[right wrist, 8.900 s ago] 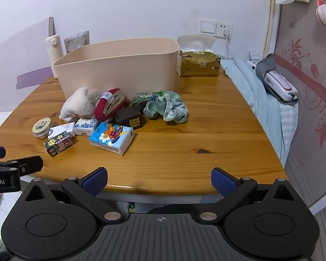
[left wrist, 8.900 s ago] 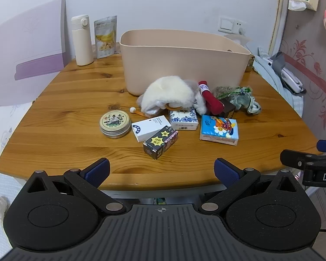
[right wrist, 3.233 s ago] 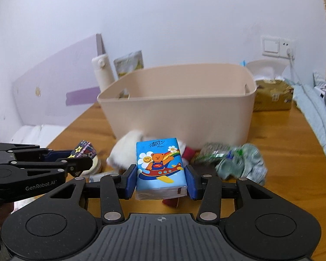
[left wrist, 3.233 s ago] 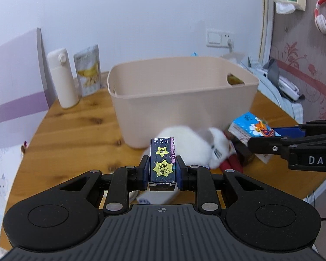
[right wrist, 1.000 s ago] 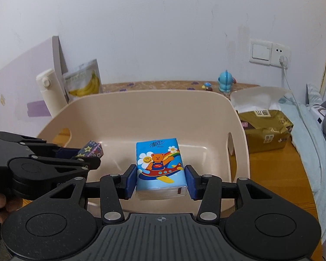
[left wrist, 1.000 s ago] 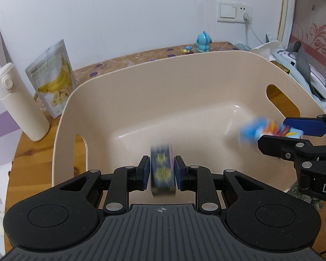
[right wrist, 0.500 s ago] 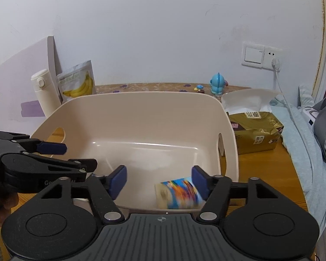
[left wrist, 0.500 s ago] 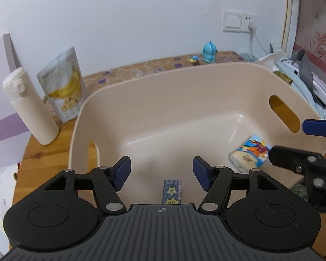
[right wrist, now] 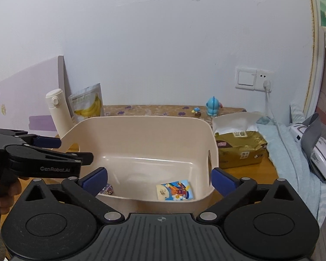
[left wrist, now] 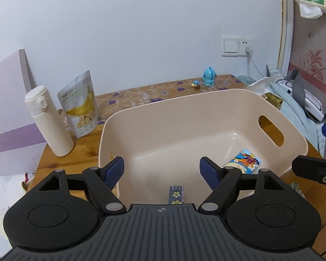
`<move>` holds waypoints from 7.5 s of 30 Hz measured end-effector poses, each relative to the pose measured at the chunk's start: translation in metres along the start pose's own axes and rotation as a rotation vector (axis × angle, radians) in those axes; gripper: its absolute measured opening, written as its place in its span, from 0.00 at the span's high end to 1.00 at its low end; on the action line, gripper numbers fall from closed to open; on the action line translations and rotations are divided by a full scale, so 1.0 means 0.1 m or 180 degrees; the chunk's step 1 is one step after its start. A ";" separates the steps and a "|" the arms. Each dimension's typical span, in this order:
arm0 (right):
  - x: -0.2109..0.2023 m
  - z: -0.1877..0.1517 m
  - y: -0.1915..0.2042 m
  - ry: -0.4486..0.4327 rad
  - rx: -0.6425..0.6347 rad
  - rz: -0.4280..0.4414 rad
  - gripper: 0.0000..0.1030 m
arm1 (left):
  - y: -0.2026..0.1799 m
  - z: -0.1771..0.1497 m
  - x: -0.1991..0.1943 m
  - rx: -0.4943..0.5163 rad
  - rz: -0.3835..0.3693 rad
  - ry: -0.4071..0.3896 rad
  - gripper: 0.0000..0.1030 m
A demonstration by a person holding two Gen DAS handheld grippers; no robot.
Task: Organize objects
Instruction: 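Open both tools to drop the star box and tissue pack into the bin, then move both tools back toward the remaining items beside the bin, then grasp the round green tin with left tool while right tool grasps Hello Kitty plush, then lift the tin and plush and carry both over the beige bin, then open both tools to drop the tin and plush into the bin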
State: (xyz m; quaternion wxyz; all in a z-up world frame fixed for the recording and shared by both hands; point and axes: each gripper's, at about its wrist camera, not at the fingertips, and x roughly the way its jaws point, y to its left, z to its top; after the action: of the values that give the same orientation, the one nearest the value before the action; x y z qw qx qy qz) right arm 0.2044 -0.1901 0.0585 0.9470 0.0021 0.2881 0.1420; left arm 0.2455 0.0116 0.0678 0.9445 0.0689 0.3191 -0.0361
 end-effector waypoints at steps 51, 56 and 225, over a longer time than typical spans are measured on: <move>-0.04 -1.18 0.31 0.0723 -0.0018 -0.0059 0.00 | 0.57 -1.52 -0.29 -0.0186 0.0077 0.0628 0.21; -0.01 -1.24 0.30 0.0798 0.0022 -0.0059 0.00 | 0.59 -1.59 -0.26 -0.0216 0.0063 0.0646 0.21; 0.26 -0.16 -0.27 -0.0127 0.0370 0.0054 0.88 | -0.04 0.10 0.52 0.0079 -0.0522 0.0120 0.46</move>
State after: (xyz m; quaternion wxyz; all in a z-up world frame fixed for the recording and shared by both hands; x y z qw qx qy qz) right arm 0.2235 -0.2098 0.0286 0.9496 0.0624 0.2770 0.1330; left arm 0.2923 0.0050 0.0435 0.9313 0.0549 0.3409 -0.1159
